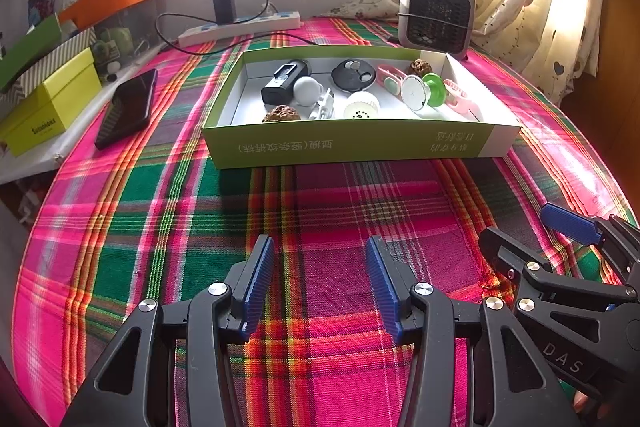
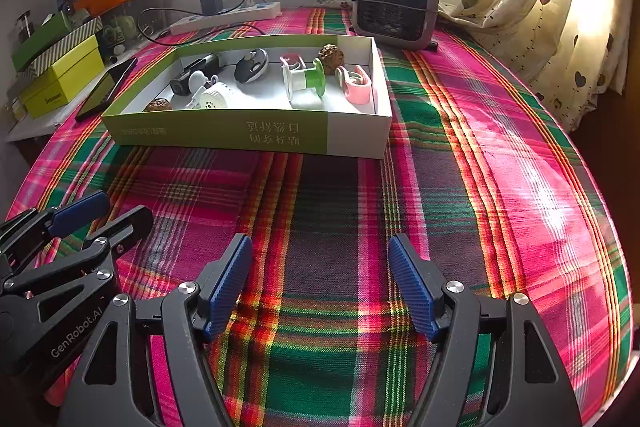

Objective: Organize objects
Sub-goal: 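Withdraw both open tools away from the box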

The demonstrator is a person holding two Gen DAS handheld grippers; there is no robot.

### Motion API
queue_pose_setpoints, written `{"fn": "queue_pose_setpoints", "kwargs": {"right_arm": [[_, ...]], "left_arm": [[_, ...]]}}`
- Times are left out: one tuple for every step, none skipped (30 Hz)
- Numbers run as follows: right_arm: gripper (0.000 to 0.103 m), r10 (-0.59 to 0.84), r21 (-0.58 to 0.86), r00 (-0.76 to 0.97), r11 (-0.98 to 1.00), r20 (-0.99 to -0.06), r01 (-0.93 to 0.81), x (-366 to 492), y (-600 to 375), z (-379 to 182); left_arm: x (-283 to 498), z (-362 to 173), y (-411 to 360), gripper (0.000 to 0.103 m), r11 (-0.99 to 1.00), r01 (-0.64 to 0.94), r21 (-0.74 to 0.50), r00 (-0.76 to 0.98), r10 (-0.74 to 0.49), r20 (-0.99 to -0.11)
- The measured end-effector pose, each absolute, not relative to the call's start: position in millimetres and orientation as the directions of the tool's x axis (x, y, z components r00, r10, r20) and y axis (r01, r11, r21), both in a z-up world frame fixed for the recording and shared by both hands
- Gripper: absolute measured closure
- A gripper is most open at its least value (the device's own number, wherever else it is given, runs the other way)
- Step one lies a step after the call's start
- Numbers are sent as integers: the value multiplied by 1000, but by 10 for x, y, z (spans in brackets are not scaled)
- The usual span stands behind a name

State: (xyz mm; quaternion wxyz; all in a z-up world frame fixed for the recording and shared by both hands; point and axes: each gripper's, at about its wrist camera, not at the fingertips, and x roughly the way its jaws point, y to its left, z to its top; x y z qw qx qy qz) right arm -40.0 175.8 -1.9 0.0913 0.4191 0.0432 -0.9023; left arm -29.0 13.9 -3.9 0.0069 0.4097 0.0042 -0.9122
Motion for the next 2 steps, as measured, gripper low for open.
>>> {"fn": "queue_pose_setpoints", "kwargs": {"right_arm": [[32, -129, -1, -632, -980, -764, 201, -398, 1759, -19], [32, -129, -1, -632, -980, -764, 201, -399, 1757, -18]], "left_arm": [[-290, -39, 141, 57, -1000, 16, -1, -664, -10, -748], [-291, -39, 147, 57, -1000, 16, 0, -664, -10, -748]]}}
